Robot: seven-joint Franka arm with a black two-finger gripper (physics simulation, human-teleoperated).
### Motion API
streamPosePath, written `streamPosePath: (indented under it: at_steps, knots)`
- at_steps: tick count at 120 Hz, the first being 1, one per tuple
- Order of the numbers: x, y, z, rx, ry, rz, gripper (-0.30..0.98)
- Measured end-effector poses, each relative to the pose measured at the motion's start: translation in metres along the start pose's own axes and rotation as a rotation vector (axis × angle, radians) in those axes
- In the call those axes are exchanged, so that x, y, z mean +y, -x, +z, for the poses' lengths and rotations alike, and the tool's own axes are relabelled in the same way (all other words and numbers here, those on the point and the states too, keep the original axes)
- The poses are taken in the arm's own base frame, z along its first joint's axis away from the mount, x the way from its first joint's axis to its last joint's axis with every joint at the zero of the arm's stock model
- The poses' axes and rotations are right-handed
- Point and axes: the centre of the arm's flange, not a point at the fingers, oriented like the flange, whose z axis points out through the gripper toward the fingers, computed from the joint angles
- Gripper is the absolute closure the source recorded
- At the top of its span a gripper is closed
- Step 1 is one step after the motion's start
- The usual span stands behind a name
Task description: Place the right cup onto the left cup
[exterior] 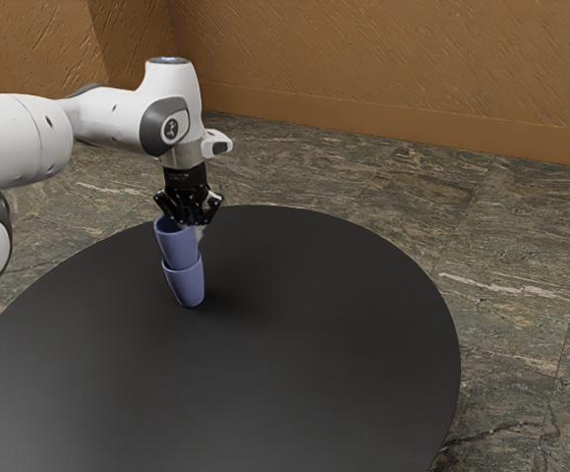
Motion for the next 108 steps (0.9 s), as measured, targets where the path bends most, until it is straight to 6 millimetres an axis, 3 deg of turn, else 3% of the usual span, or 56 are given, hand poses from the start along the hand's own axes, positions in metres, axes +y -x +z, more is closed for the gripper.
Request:
streamPosePath:
  at_steps: [16,33,56,77,108]
  knots:
    - [0.001,0.000,-0.001,0.006,0.003,0.002,0.46]
    - [-0.002,0.006,-0.019,0.029,0.011,-0.001,0.37]
    - [-0.007,0.023,-0.055,0.071,0.025,-0.001,0.31]
    - [0.004,0.046,-0.087,0.080,0.044,0.023,0.24]
    - [0.024,0.103,-0.164,0.095,0.068,0.082,0.07]
